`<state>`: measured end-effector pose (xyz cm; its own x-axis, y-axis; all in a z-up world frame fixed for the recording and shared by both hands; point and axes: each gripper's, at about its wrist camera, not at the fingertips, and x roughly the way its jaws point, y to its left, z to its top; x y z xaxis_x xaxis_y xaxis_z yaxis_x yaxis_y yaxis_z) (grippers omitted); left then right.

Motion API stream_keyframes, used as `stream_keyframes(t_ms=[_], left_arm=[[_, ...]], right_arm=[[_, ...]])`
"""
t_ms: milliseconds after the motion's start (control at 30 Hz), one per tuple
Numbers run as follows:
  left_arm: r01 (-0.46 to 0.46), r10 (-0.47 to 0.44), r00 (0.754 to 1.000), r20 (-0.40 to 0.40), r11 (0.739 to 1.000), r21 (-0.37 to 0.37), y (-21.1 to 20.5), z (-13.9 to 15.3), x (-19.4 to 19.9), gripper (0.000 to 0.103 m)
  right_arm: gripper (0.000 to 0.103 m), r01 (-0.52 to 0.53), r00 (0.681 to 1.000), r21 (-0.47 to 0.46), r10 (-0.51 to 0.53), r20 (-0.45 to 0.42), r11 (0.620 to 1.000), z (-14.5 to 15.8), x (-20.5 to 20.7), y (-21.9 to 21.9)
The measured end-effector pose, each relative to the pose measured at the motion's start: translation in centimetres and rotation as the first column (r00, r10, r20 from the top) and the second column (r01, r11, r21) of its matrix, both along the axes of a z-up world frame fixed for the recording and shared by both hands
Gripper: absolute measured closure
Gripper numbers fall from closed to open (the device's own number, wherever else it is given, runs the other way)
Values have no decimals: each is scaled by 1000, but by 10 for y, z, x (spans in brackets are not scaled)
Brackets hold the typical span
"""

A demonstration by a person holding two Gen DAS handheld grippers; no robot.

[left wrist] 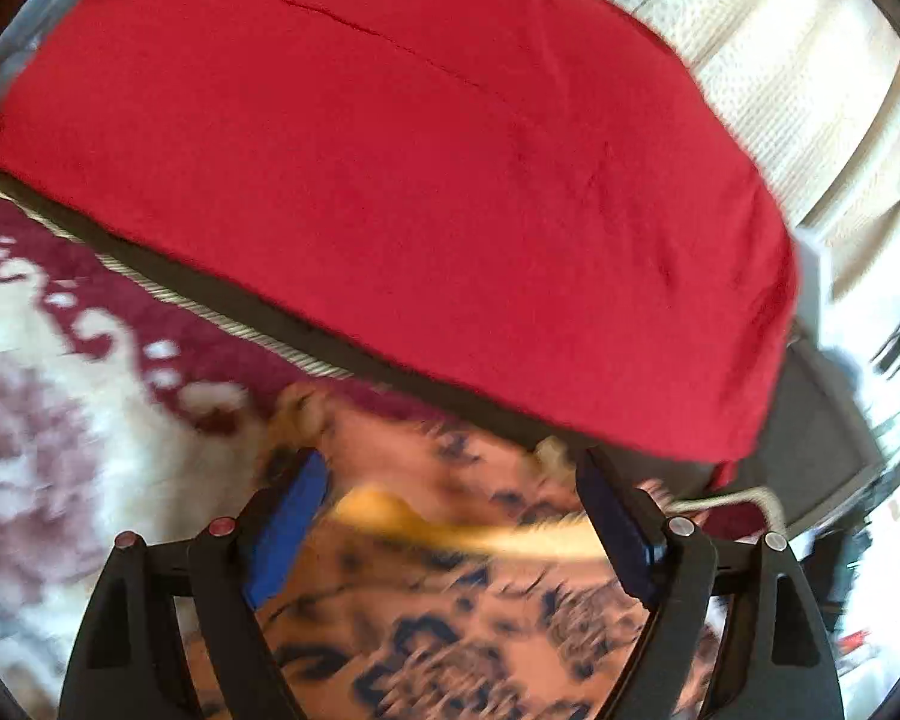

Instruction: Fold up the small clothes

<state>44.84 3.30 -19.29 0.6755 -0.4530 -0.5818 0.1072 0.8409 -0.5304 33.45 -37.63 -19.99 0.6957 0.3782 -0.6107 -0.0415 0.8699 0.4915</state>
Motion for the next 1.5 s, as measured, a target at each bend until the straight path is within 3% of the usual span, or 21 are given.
stream_keyframes(t_ms=[67,167,233,300,367,467,567,633,700,800,967,1067,1133,1200,1333,1400,1500], left_arm=[[-38,44,996,-81,996,78,6,-10,-1,17],[-56,62,980,-188,998,40,29,-26,2,18],[-57,70,971,-229,996,62,38,-32,6,18],[-52,81,968,-236,991,125,41,-33,1,18],[-27,63,970,-234,988,152,38,-33,1,18],[33,-3,974,-225,991,130,31,-31,-1,18],[70,-34,971,-235,987,145,20,-35,-1,18],[82,-42,967,-249,985,153,15,-38,-1,18],[91,-44,964,-264,981,169,11,-44,2,18],[102,-34,957,-289,970,221,1,-54,2,17],[127,-40,948,-316,958,258,-5,-68,-5,17],[145,-47,953,-299,938,316,-12,-68,-12,16],[156,-51,957,-286,920,358,-15,-70,-14,15],[164,-55,959,-279,909,383,-18,-70,-21,15],[177,-66,959,-275,900,399,-17,-74,-33,13],[175,-66,959,-276,904,391,-13,-78,-40,13],[171,-66,961,-270,905,389,-10,-76,-47,13]], right_arm=[[55,-141,990,-50,140,-27,989,1,2,38],[55,-295,953,-83,288,-89,952,-7,15,93],[55,-360,931,-157,342,-128,920,-18,24,133],[55,-365,929,-215,341,-144,906,-27,42,162],[54,-324,944,-248,295,-148,913,-32,77,181],[54,-185,978,-216,158,-137,959,-28,128,182],[54,11,990,-112,-27,-141,994,-32,168,157],[54,68,984,-17,-70,-164,998,-39,170,138],[54,75,989,42,-69,-131,996,-37,155,125],[54,50,995,22,-47,-91,999,-22,116,109],[54,40,992,-148,-57,-115,988,-5,33,77],[56,59,968,-235,-113,-222,970,-26,-16,40],[56,44,980,-230,-86,-178,972,-36,-54,31],[56,43,981,-284,-94,-168,958,-34,-76,27],[60,52,981,-259,-99,-170,965,-38,-112,16],[67,49,979,-245,-94,-179,968,-44,-119,13],[67,52,971,-184,-93,-221,982,-42,-120,12]])
